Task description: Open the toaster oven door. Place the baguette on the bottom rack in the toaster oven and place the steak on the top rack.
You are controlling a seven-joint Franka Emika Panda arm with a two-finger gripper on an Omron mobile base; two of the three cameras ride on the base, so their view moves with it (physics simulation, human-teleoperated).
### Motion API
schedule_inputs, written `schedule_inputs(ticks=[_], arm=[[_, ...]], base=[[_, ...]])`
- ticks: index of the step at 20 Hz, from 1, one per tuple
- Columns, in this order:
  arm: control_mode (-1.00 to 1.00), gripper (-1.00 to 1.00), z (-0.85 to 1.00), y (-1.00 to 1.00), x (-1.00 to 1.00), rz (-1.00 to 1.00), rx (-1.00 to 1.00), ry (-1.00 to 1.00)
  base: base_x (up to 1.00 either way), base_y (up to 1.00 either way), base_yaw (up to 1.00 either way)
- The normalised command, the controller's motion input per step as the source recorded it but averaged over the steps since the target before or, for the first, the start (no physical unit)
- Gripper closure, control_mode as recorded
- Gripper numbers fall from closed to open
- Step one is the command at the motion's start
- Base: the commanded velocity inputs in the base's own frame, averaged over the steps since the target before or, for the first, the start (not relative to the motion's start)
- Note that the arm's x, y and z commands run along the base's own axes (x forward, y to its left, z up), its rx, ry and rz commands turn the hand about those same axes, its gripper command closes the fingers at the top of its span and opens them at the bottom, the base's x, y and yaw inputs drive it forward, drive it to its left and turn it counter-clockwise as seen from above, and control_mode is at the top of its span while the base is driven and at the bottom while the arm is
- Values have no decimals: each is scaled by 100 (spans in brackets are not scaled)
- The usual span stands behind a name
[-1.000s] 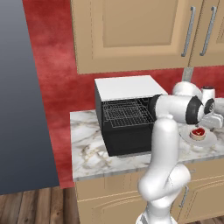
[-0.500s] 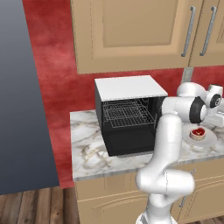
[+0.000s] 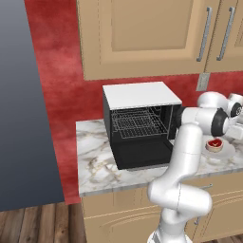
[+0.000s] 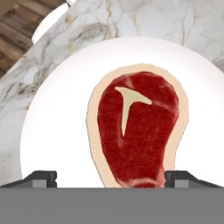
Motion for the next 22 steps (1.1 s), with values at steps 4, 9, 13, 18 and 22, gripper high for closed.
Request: schedule_inputs(ticks=[4, 9, 13, 18, 22], arm=[[-100, -100, -4, 40, -1, 0, 0, 0], [-100, -100, -32, 25, -7, -3, 0, 1], [-100, -100, -52, 4, -2, -2, 0, 2], [-100, 100, -14, 0, -2, -1, 0, 0], [-100, 100, 42, 0, -48, 0, 9, -1]], base=[[0, 0, 0], [0, 0, 0], [0, 0, 0], [0, 0, 0], [0, 0, 0]])
